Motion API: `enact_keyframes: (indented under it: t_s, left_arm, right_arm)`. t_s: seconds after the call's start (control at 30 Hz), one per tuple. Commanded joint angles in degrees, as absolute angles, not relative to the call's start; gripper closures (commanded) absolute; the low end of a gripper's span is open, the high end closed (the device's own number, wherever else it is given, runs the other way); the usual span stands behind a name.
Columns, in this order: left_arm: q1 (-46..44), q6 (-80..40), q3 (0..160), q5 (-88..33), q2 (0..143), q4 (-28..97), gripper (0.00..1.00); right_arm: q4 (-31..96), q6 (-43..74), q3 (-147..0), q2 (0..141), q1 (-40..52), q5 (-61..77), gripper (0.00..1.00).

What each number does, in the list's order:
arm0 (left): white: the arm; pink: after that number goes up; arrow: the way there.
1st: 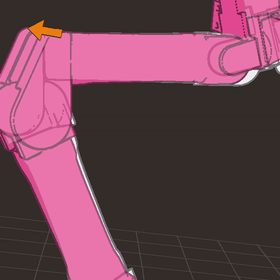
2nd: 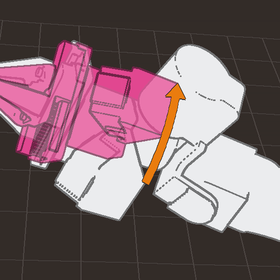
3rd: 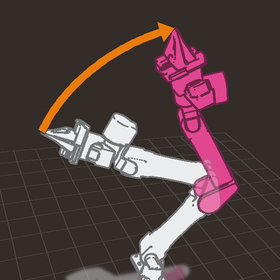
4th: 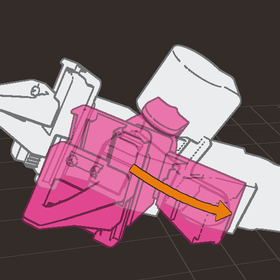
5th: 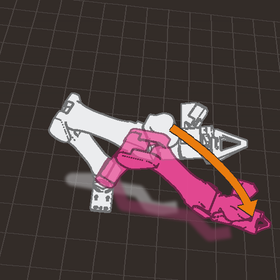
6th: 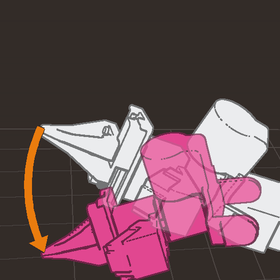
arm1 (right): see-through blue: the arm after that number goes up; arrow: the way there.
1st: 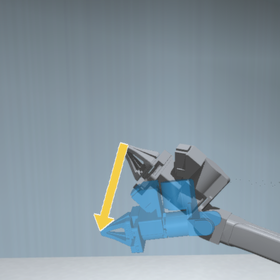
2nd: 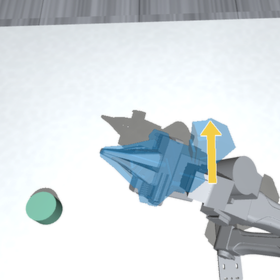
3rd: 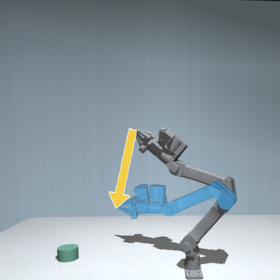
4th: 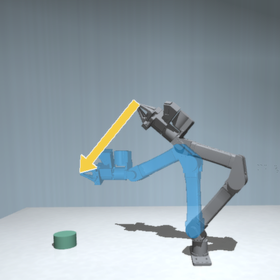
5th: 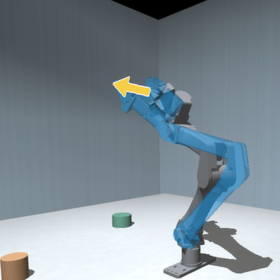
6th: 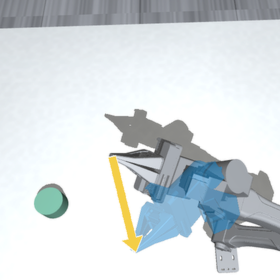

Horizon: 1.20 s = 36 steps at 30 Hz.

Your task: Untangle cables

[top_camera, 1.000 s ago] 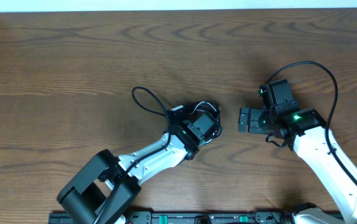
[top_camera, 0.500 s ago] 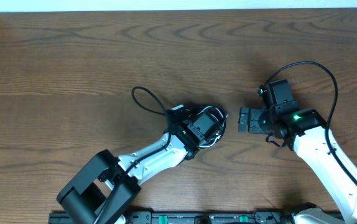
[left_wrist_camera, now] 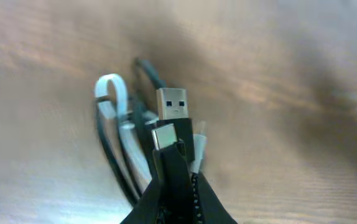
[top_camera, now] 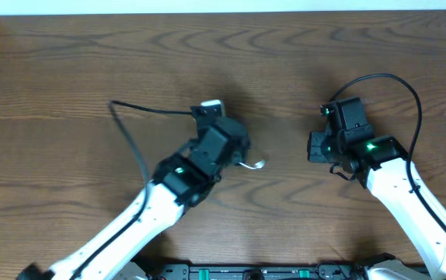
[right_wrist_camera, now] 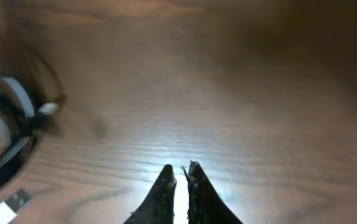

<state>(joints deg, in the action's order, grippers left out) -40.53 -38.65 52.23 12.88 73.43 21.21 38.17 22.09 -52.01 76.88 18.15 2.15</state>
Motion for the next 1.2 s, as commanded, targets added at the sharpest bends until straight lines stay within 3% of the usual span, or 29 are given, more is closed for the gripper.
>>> enact_keyframes:
  t_s: [0.0,0.17,0.43,0.6,0.93,1.03,1.1,1.17]
  left_arm:
    - [-39.27,-28.71,53.87,14.09,69.34,19.00,0.93]
    - [-39.29,-22.02,53.87,9.32,68.90,11.77,0.93]
    - [-39.27,-12.01,53.87,-3.95,68.88,-4.71,0.93]
    - [-39.29,-12.03,53.87,-11.07,68.88,-6.70,0.93]
    - [-39.29,-13.82,53.87,-25.52,68.36,-8.56,0.93]
    - [-39.29,-14.17,53.87,-30.09,67.46,-9.17,0.93]
    - [-39.29,-14.68,53.87,-33.06,66.35,-9.37,0.93]
    - [-39.29,-15.11,53.87,-34.65,65.01,-9.34,0.93]
  right_arm:
    - [34.26,20.64,-52.66,76.84,18.44,14.59,0.76]
    - [25.96,14.00,-52.66,76.84,18.44,34.37,0.55]
    - [23.97,11.51,-52.66,76.84,18.41,33.80,0.54]
    - [21.34,12.40,-52.66,76.84,18.44,26.33,0.67]
    - [10.24,20.88,-52.66,76.84,18.44,14.17,0.65]
    - [9.56,21.26,-52.66,76.84,18.44,8.56,0.79]
    - [9.65,21.89,-52.66,76.84,18.41,4.19,0.99]
    - [9.98,24.14,-52.66,76.84,18.41,-0.25,0.99]
